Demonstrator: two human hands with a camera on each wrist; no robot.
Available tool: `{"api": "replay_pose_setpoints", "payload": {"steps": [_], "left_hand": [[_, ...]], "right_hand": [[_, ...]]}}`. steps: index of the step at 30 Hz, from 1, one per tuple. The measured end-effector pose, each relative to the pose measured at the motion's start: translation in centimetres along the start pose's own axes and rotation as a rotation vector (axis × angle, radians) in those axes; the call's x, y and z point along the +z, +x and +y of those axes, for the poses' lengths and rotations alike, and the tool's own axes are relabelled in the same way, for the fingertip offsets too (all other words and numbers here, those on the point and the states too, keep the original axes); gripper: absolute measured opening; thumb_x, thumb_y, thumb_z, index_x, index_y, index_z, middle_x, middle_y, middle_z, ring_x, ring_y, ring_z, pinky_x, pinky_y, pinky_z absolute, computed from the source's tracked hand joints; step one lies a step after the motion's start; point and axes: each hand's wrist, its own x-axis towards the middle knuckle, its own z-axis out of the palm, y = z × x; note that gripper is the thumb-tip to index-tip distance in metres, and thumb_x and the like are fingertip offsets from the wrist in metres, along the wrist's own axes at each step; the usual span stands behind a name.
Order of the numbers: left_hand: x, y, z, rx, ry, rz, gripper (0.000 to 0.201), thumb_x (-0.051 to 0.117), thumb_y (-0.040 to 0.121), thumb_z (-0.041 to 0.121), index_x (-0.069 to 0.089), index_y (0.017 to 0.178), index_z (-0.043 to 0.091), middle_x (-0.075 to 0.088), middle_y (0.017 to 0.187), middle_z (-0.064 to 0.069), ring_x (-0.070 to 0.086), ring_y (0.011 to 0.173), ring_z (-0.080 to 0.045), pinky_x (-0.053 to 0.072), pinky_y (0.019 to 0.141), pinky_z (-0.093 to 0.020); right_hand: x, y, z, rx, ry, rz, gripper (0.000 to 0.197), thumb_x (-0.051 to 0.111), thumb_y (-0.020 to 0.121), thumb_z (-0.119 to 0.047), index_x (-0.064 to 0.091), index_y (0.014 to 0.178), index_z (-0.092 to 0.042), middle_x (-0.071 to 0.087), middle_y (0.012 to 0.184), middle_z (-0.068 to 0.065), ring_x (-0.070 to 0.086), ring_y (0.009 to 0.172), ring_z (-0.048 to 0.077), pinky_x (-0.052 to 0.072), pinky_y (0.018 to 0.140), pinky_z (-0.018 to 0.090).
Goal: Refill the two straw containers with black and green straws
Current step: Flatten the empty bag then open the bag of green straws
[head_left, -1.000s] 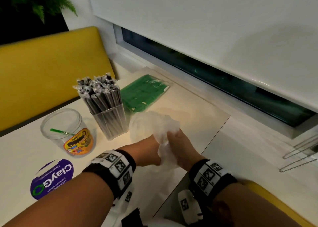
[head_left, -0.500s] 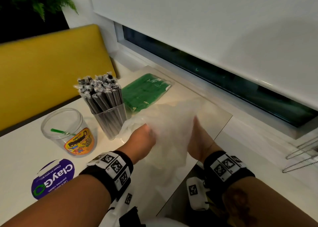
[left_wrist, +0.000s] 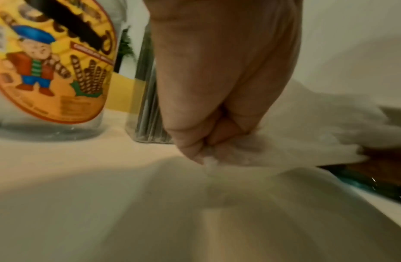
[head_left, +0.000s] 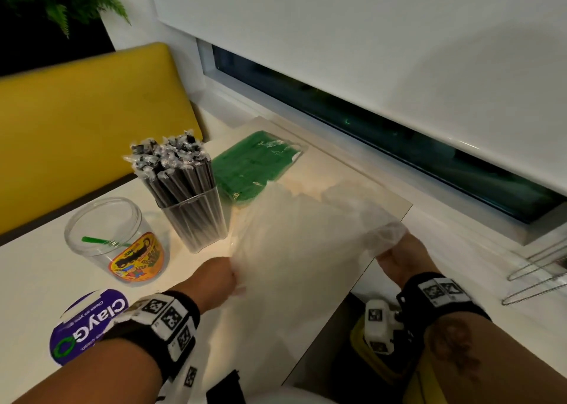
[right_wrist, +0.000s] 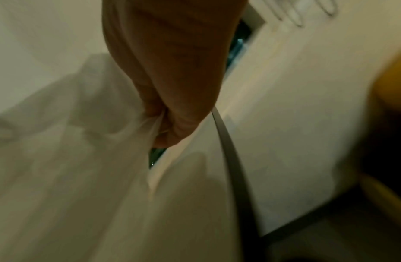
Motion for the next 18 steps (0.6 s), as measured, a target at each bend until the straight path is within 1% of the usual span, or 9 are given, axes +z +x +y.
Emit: {"api": "replay_pose_setpoints", "payload": {"steps": [2,4,6,8,10,12,14,16,18], "left_hand": [[0.4,-0.3,0.7,0.013,-0.081,-0.001,0.059,0.063,0.082,0.005,0.046,0.138,0.012,0.06,0.124,-0.009,0.06,0.106,-0.025,0.046,0.075,-0.025],[0.1,-1.1,2.3,0.142,-0.325,0.157,0.091,0.068,0.081,0.008,0.018,0.156,0.019,0.044,0.144,-0.009,0.05,0.123,-0.023,0.046,0.084,-0.026],[-0.5,-2.0,4.4,0.343,-0.265,0.396,0.096,0.069,0.085,0.03,0.007,0.158,0.021,0.028,0.158,-0.007,0.032,0.141,-0.019,0.034,0.11,-0.033],[-0.7,-2.5,6.1,0.561,0.092,0.577,0.087,0.062,0.089,0.046,0.011,0.157,0.025,0.009,0.165,0.001,0.009,0.152,-0.018,0.013,0.122,-0.039],[-0.5,-1.8,7.2,0.61,0.361,0.447,0.083,0.059,0.09,0.051,0.014,0.156,0.028,-0.004,0.166,0.005,-0.005,0.153,-0.019,0.0,0.123,-0.042],[0.6,-0.3,6.8,0.472,0.562,0.178,0.101,0.062,0.085,0.06,-0.001,0.158,0.029,-0.011,0.166,0.003,-0.01,0.153,-0.023,-0.003,0.123,-0.049],[1.9,0.9,5.4,0.34,0.659,0.025,0.118,0.064,0.077,0.07,-0.017,0.154,0.034,-0.019,0.165,0.003,-0.014,0.153,-0.028,-0.002,0.121,-0.06],[3.4,1.5,4.1,0.285,0.678,-0.005,0.121,0.062,0.073,0.076,-0.025,0.15,0.041,-0.028,0.162,0.005,-0.018,0.151,-0.032,-0.001,0.117,-0.068],[4.6,1.3,3.8,0.269,0.685,-0.034,0.118,0.059,0.071,0.079,-0.027,0.146,0.05,-0.037,0.158,0.006,-0.022,0.149,-0.035,-0.001,0.113,-0.073]], "right_hand": [[0.5,-0.1,0.9,0.056,-0.101,-0.049,0.025,0.036,0.099,0.007,0.059,0.087,0.004,0.064,0.079,0.017,0.068,0.067,0.021,0.058,0.059,0.027],[1.0,-0.1,1.1,0.105,-0.167,-0.064,0.028,0.036,0.1,0.009,0.057,0.086,-0.004,0.06,0.081,0.012,0.064,0.071,0.018,0.054,0.066,0.03],[1.1,-0.2,0.9,0.101,-0.341,-0.116,0.028,0.04,0.099,0.008,0.058,0.083,-0.008,0.061,0.079,0.007,0.058,0.074,0.02,0.051,0.069,0.03],[1.1,-0.3,0.6,0.057,-0.615,-0.21,0.027,0.05,0.096,0.006,0.062,0.077,-0.009,0.066,0.073,0.006,0.059,0.072,0.023,0.052,0.068,0.029],[1.0,-0.1,0.2,0.06,-0.817,-0.319,0.022,0.06,0.091,0.003,0.07,0.088,-0.016,0.072,0.094,0.009,0.064,0.089,0.029,0.054,0.084,0.041],[0.5,0.6,-0.9,0.024,-1.151,-0.376,0.037,0.058,0.088,0.007,0.07,0.107,-0.023,0.067,0.118,0.006,0.061,0.106,0.026,0.048,0.1,0.045],[0.8,1.2,-3.4,-0.146,-1.35,-0.224,0.045,0.047,0.092,0.007,0.065,0.122,-0.021,0.064,0.124,0.002,0.06,0.11,0.021,0.047,0.103,0.041],[2.4,1.4,-5.9,-0.347,-1.257,0.011,0.028,0.044,0.1,-0.012,0.066,0.116,-0.015,0.067,0.117,0.005,0.062,0.106,0.022,0.049,0.099,0.041],[5.7,1.3,-6.7,-0.363,-1.288,-0.075,0.041,0.042,0.101,-0.044,0.062,0.12,-0.015,0.064,0.122,0.003,0.058,0.109,0.022,0.045,0.1,0.041]]}}
